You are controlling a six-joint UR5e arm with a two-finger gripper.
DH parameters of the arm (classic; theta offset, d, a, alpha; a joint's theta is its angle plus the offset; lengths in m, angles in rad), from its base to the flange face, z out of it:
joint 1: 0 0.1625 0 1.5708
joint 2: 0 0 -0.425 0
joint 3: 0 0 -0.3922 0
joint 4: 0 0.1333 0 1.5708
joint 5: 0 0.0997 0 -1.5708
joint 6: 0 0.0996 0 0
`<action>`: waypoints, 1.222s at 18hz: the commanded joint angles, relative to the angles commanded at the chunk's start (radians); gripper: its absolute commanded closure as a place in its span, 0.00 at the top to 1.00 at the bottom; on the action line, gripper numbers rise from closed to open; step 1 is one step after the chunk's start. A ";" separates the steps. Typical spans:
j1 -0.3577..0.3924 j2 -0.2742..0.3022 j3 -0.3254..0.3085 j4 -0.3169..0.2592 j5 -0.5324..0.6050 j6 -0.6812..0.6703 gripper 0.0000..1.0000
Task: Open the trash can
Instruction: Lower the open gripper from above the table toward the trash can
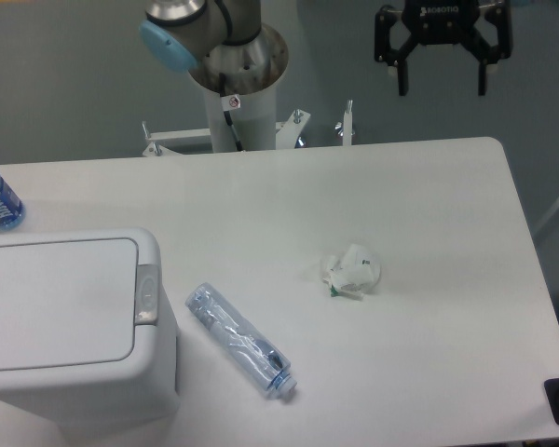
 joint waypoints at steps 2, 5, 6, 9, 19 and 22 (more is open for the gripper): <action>-0.002 0.000 0.002 -0.002 0.002 0.002 1.00; -0.003 -0.002 0.003 0.000 -0.002 0.003 1.00; -0.003 -0.002 0.003 0.000 -0.002 0.002 1.00; -0.005 -0.003 0.000 0.000 -0.003 -0.015 1.00; -0.182 -0.083 0.008 0.146 -0.017 -0.495 1.00; -0.273 -0.115 0.021 0.150 -0.020 -0.699 1.00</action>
